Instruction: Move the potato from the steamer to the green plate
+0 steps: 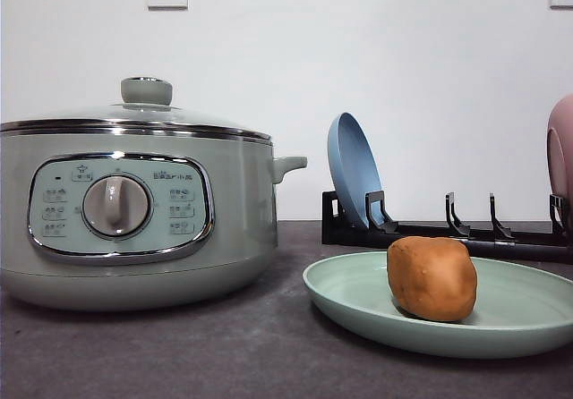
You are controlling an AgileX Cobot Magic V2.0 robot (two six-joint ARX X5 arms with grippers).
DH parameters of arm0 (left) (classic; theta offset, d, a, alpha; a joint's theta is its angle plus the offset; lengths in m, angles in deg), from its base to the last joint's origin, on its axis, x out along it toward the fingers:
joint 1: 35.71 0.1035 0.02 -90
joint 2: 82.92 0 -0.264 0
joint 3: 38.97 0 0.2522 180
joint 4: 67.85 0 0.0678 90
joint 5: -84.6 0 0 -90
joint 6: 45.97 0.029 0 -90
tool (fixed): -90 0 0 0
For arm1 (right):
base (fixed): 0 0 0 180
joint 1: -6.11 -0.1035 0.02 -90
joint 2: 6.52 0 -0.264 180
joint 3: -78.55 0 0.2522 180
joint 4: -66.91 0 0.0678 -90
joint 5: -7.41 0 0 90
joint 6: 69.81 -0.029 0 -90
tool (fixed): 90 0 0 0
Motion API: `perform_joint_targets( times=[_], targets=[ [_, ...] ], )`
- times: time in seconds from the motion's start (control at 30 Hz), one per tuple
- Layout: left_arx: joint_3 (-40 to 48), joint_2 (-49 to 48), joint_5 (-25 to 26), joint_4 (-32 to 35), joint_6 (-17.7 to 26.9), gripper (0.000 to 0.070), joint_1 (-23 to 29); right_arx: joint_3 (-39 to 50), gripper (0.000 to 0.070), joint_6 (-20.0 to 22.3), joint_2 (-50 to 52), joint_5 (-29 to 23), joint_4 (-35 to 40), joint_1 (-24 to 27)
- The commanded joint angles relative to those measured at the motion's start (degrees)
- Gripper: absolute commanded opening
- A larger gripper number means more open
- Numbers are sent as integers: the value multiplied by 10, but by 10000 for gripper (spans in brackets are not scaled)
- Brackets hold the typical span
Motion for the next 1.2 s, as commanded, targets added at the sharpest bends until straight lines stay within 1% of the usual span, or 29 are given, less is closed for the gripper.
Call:
perform_joint_targets(
  times=[0.0,1.17],
  targets=[
    [9,-1,0,-6,-1,1,1,3,4,-2,2,0,-1,-1],
    [9,-1,0,-6,-1,1,1,3,4,-2,2,0,-1,-1]
  ],
)
